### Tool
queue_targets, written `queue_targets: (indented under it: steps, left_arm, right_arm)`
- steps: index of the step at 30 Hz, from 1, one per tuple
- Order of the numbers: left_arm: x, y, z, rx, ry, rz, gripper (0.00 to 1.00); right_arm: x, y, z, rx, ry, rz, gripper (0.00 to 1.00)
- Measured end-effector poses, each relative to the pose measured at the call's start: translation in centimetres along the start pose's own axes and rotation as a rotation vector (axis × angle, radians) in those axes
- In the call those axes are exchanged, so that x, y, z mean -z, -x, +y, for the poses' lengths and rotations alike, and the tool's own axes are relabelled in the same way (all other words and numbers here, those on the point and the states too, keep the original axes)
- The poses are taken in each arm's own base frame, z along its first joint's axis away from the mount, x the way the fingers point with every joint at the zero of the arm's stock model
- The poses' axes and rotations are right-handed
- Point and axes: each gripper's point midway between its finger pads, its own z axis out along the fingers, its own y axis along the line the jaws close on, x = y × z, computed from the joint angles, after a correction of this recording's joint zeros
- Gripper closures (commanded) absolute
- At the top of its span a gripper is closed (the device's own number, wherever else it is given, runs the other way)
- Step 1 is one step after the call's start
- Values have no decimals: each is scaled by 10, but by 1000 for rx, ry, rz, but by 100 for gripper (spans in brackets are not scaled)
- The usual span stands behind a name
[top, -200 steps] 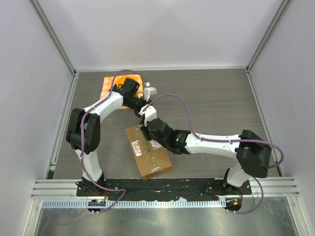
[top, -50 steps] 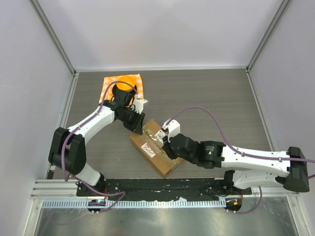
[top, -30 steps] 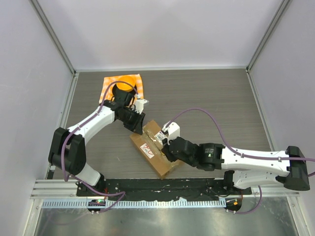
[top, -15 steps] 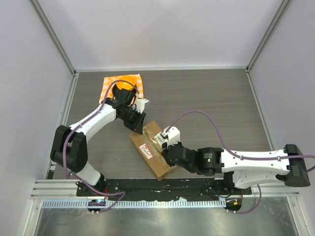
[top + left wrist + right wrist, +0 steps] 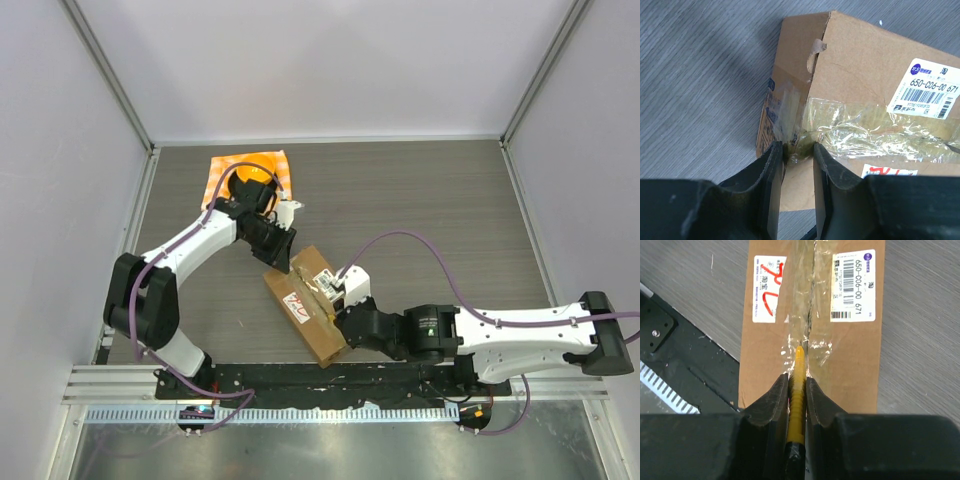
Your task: Unpack the express box
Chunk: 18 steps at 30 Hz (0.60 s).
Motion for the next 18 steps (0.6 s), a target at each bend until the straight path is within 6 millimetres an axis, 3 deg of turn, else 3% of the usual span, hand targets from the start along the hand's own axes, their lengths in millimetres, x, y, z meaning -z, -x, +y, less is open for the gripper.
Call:
queue_targets:
  steps: [7,13,16,18]
  left_arm:
    - [0,0,0,1,0,2,100]
    - [1,1,1,-4,-1,4,99]
    - [2,2,0,-2,-1,11,75]
    - [4,6,5,-16,20,10,68]
  right_arm:
    - [20,-13,1,27,21,62,99]
    - [25,-15,1,40,24,85,99]
    - [26,-13,0,44,18,82,99]
    - [29,-9,-2,62,-1,86,99]
